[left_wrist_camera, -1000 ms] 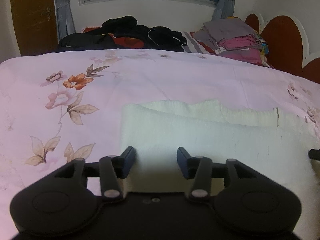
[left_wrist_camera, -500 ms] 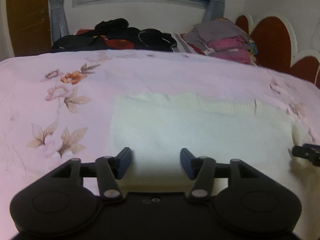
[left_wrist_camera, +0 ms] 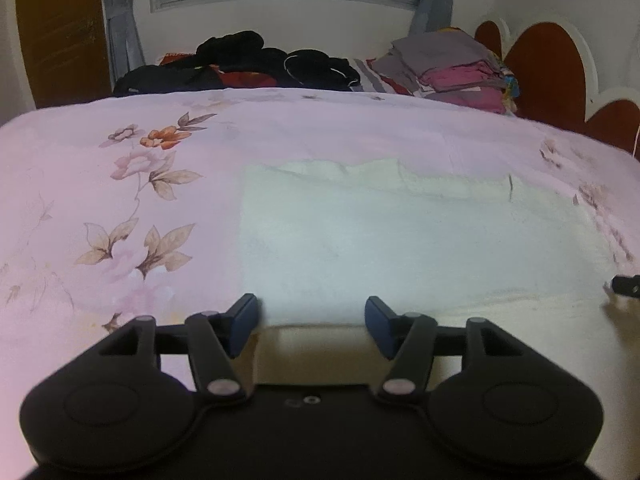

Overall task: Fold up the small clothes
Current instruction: 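Move both tools down to the sweater hem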

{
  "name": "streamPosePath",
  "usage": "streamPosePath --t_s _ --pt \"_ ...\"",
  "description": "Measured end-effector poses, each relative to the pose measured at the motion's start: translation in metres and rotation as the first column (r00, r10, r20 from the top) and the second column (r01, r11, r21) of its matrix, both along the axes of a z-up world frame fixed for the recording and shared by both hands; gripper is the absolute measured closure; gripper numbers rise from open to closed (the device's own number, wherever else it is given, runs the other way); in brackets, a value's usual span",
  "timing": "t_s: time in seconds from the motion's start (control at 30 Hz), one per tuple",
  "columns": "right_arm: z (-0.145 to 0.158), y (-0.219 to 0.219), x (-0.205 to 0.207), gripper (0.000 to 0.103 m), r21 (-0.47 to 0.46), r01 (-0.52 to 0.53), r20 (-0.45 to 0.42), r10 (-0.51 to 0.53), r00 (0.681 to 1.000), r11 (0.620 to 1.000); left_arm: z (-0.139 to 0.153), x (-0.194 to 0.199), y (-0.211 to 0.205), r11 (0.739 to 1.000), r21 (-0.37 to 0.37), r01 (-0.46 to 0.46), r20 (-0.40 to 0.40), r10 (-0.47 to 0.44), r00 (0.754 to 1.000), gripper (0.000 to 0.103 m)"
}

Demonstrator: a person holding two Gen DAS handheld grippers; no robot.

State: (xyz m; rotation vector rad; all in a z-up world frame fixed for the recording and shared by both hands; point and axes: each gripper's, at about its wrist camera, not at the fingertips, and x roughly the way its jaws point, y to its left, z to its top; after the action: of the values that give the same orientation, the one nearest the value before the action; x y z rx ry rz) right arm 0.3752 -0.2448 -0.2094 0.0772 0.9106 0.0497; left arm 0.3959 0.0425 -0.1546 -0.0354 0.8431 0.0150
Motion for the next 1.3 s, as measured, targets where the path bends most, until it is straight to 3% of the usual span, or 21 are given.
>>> streamPosePath --t_s 0.07,0.3,0.7,0.93,1.3 --pt "-0.004 -0.001 -0.003 0.055 0.012 0.004 -0.031 -0.003 1.0 1.0 0.0 -0.005 -0.002 1.0 0.006 -0.006 -0.009 0.006 1.0 0.044" --pt "0.019 -0.003 -0.042 0.055 0.101 -0.076 0.019 0.075 0.997 0.992 0.017 -0.04 -0.011 1.0 -0.018 -0.01 0.002 0.01 1.0 0.044" --pt "0.035 -0.009 -0.123 0.054 0.131 -0.27 0.038 0.268 0.963 0.954 0.032 -0.124 -0.026 0.999 -0.011 -0.044 -0.005 0.044 0.999 0.04" --pt "0.038 -0.031 -0.184 0.054 0.123 -0.248 0.019 0.248 0.969 0.961 0.029 -0.179 -0.003 0.999 -0.006 -0.05 -0.037 0.049 0.998 0.041" --pt "0.033 -0.026 -0.274 0.054 0.097 -0.125 -0.059 0.131 0.99 0.987 0.018 -0.262 0.034 0.997 -0.079 -0.012 -0.07 0.006 0.998 0.042"
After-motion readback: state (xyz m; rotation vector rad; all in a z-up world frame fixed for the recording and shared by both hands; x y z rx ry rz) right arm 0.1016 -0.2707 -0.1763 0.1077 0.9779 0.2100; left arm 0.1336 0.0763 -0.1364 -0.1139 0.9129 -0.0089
